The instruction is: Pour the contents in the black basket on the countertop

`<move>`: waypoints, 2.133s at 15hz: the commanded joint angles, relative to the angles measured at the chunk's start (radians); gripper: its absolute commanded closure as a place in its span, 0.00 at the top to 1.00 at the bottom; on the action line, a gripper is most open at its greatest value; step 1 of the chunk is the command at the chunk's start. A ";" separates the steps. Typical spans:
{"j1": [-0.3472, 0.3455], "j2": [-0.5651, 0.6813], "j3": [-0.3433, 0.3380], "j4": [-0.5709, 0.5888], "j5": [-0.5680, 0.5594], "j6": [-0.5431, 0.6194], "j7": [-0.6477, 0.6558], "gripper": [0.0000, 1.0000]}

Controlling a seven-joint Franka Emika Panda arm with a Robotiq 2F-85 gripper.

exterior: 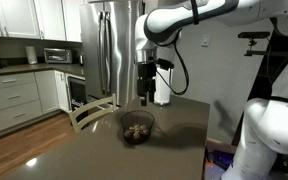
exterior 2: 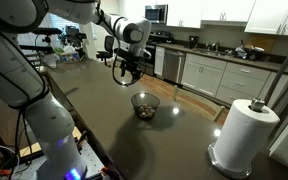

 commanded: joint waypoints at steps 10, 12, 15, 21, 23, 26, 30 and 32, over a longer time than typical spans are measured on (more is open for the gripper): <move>-0.015 0.000 0.013 0.002 0.003 -0.003 -0.003 1.00; -0.019 0.014 0.012 0.018 -0.005 -0.007 0.007 1.00; -0.041 0.044 0.013 0.048 -0.059 0.011 0.057 1.00; -0.087 0.140 -0.006 0.151 -0.136 0.054 0.099 1.00; -0.098 0.183 -0.020 0.195 -0.130 0.069 0.096 1.00; -0.111 0.247 -0.038 0.243 -0.101 0.095 0.095 1.00; -0.115 0.319 -0.046 0.274 -0.104 0.097 0.087 1.00; -0.119 0.346 -0.047 0.270 -0.097 0.090 0.086 1.00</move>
